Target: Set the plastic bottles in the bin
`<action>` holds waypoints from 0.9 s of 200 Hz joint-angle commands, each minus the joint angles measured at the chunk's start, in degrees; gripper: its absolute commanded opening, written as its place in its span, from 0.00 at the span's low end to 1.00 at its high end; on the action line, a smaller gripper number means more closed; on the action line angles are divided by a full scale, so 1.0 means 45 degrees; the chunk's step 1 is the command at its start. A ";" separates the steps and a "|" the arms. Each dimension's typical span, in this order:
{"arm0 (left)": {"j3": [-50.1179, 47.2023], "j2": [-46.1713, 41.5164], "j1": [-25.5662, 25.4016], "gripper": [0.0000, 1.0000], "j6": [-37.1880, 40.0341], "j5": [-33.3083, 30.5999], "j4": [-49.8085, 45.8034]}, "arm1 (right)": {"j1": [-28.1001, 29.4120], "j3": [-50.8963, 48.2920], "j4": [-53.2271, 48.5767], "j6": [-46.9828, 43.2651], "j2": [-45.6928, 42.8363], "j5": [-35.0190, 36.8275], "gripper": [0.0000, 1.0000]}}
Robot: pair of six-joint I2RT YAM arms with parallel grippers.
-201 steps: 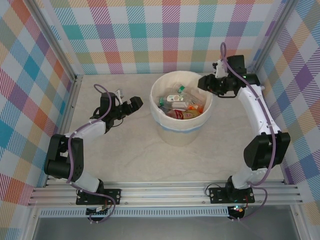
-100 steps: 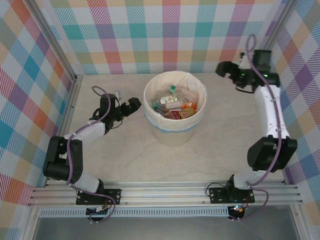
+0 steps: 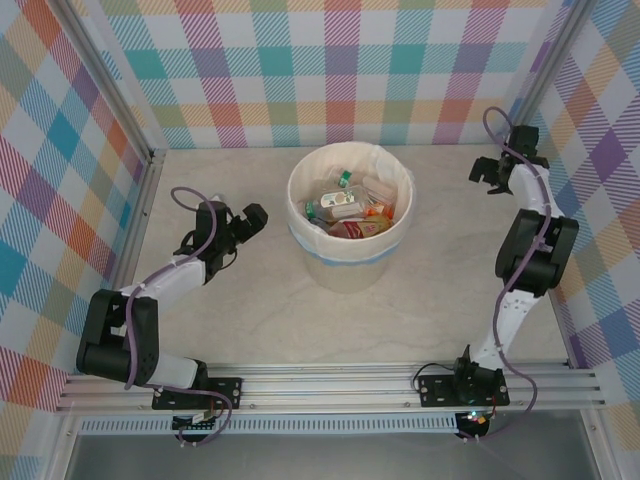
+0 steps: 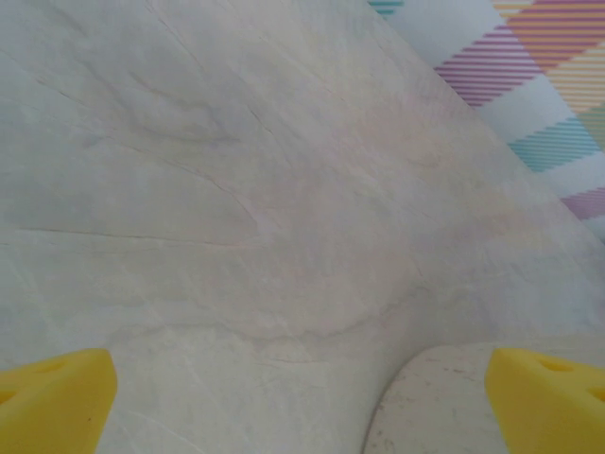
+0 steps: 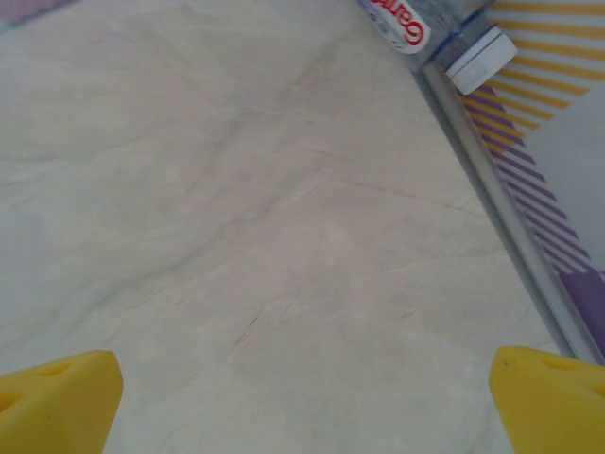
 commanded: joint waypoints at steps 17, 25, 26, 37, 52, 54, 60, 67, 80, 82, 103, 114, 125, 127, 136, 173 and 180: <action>-0.0232 -0.0616 -0.0114 1.00 -0.0157 -0.2111 0.0045 | -0.0007 0.2983 0.0287 -0.0230 0.2324 0.1990 1.00; -0.0228 -0.0649 -0.0114 1.00 -0.0122 -0.2364 0.0008 | -0.0039 0.3599 0.0223 -0.0215 0.2943 0.2006 1.00; -0.0230 -0.0640 -0.0114 1.00 -0.0121 -0.2400 -0.0003 | -0.0049 0.3668 0.0198 -0.0194 0.3006 0.1996 1.00; -0.0191 -0.0648 -0.0114 1.00 -0.0120 -0.2672 -0.0081 | -0.0169 0.4525 -0.0008 -0.0047 0.3823 0.1771 1.00; -0.0092 -0.0638 -0.0133 1.00 -0.0124 -0.3001 -0.0206 | -0.0319 0.5666 -0.0308 0.0097 0.4825 0.1544 1.00; -0.0080 -0.0623 -0.0133 1.00 -0.0120 -0.3046 -0.0224 | -0.0339 0.5801 -0.0339 0.0085 0.4929 0.1524 1.00; -0.0057 -0.0621 -0.0133 1.00 -0.0106 -0.3157 -0.0258 | -0.0369 0.6185 -0.0373 0.0004 0.5250 0.1507 1.00; -0.0021 -0.0609 -0.0152 1.00 -0.0065 -0.3304 -0.0306 | -0.0406 0.6614 -0.0439 -0.0146 0.5578 0.1501 1.00; 0.0053 -0.0532 -0.0153 1.00 -0.0003 -0.3509 -0.0417 | -0.0421 0.7214 -0.0427 -0.0499 0.6032 0.1584 1.00; 0.0083 -0.0528 -0.0153 1.00 0.0007 -0.3524 -0.0437 | -0.0428 0.7296 -0.0422 -0.0543 0.6100 0.1603 1.00; 0.0177 -0.0365 -0.0172 1.00 0.0073 -0.3733 -0.0600 | -0.0619 0.8051 -0.0327 -0.0864 0.6729 0.1913 1.00; 0.0195 -0.0251 -0.0177 1.00 0.0054 -0.3779 -0.0639 | -0.0755 0.8485 -0.0449 -0.0927 0.6995 0.1799 1.00; 0.0249 -0.0067 -0.0202 1.00 0.0050 -0.3803 -0.0724 | -0.0878 0.8596 -0.0385 -0.1091 0.7073 0.1613 1.00; 0.0259 -0.0035 -0.0209 1.00 0.0055 -0.3803 -0.0744 | -0.0894 0.8599 -0.0343 -0.1135 0.7073 0.1576 1.00; 0.0351 0.0114 -0.0230 1.00 0.0052 -0.3805 -0.0824 | -0.0955 0.8589 -0.0226 -0.1324 0.7102 0.1374 1.00; 0.0793 0.0800 -0.0416 1.00 0.0079 -0.3841 -0.1041 | -0.1138 0.9293 -0.0147 -0.2071 0.7747 0.0345 1.00; 0.0877 0.0907 -0.0455 1.00 0.0102 -0.3882 -0.1102 | -0.1133 0.9759 -0.0471 -0.2162 0.7975 0.0035 1.00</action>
